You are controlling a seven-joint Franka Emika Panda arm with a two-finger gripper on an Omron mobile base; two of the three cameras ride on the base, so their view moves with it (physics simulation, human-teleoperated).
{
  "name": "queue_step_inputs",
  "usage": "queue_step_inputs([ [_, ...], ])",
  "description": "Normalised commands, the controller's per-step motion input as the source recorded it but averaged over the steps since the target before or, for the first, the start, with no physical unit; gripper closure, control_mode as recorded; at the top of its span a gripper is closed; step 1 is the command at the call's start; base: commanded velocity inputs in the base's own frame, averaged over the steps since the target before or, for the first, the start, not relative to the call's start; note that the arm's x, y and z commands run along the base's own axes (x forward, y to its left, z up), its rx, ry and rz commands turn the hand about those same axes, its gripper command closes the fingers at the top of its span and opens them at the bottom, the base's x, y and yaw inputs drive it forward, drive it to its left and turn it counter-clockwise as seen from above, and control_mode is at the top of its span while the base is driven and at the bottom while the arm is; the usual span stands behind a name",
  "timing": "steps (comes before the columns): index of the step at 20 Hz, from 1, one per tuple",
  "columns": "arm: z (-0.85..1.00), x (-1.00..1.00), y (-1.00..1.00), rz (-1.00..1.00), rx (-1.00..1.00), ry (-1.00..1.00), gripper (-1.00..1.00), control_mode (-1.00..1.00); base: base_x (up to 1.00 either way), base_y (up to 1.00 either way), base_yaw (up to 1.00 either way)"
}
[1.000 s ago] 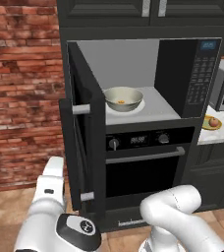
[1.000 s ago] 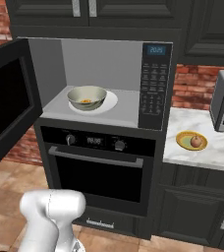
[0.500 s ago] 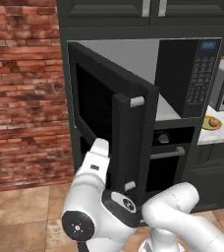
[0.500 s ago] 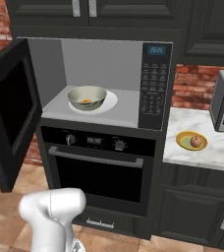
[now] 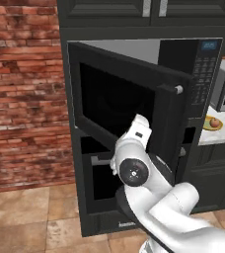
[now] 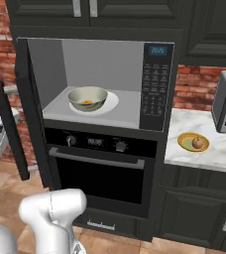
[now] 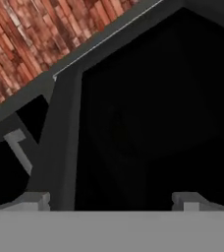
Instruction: Remove the peach from the bowl and place it on the small plate. Then place the bowl with only the shrimp in the microwave, close the door, and press the start button to microwave the shrimp.
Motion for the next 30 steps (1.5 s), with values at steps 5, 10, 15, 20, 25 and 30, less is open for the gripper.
queue_step_inputs([
  [5, 0.15, 0.59, -1.0, 0.0, 0.17, 0.0, -1.0, -1.0, 0.0, 0.0, 0.0],
  [10, 0.32, 0.67, -0.74, -0.02, 0.14, 0.02, -1.0, -1.0, 0.0, 0.0, 0.0],
  [15, 0.3, 0.89, -0.44, -0.01, 0.12, 0.02, -1.0, -1.0, 0.0, 0.0, 0.0],
  [20, 0.19, 0.89, -0.16, 0.0, 0.06, 0.04, -1.0, -1.0, 0.0, 0.0, 0.0],
  [25, 0.27, 0.74, -0.05, 0.0, 0.01, 0.06, -1.0, -1.0, 0.0, 0.0, 0.0],
  [30, 0.18, 0.8, -0.05, 0.0, 0.0, 0.12, -1.0, -1.0, 0.0, 0.0, 0.0],
])
